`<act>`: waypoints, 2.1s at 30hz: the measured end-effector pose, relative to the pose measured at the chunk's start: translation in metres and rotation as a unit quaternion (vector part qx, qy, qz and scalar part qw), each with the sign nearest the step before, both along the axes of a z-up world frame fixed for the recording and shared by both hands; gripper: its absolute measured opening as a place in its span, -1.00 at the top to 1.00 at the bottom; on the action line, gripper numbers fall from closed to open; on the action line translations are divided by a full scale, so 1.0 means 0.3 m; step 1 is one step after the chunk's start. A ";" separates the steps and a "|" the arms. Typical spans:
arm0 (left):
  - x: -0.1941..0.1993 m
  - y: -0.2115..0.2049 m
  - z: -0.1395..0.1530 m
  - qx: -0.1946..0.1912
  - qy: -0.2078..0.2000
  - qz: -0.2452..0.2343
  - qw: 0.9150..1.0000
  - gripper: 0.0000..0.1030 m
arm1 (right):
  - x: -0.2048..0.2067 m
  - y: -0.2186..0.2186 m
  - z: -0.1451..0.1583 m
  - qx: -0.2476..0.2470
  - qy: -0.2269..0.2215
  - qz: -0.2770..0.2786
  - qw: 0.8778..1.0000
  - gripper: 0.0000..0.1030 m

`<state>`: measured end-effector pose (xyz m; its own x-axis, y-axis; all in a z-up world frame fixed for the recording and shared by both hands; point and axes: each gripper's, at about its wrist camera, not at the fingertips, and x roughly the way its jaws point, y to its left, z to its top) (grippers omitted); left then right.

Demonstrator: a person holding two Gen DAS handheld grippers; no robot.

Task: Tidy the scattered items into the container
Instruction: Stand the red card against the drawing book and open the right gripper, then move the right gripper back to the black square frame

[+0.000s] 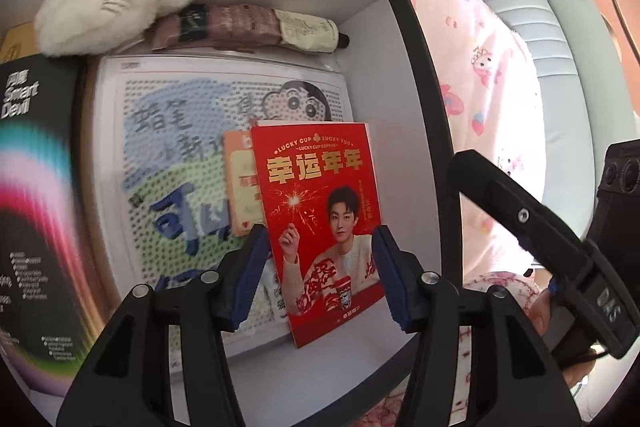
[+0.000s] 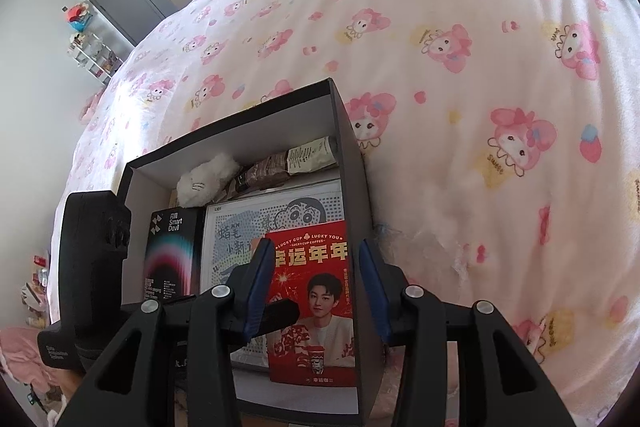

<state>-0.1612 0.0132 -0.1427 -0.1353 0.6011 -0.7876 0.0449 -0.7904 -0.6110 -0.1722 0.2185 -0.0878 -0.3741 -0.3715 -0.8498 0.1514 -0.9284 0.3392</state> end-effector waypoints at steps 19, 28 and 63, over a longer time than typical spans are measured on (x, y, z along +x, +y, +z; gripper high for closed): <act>0.153 -0.073 0.180 -0.049 0.133 0.004 0.990 -0.05 | 0.036 -0.041 0.040 0.065 0.041 0.008 0.997 0.24; 0.216 0.038 0.338 -0.057 0.203 0.012 0.977 -0.03 | 0.210 -0.153 0.217 0.079 0.100 0.057 0.990 0.24; 0.663 -0.734 0.275 -0.095 0.162 0.242 0.952 -0.07 | 0.432 -1.065 0.130 0.062 0.051 0.291 0.954 0.20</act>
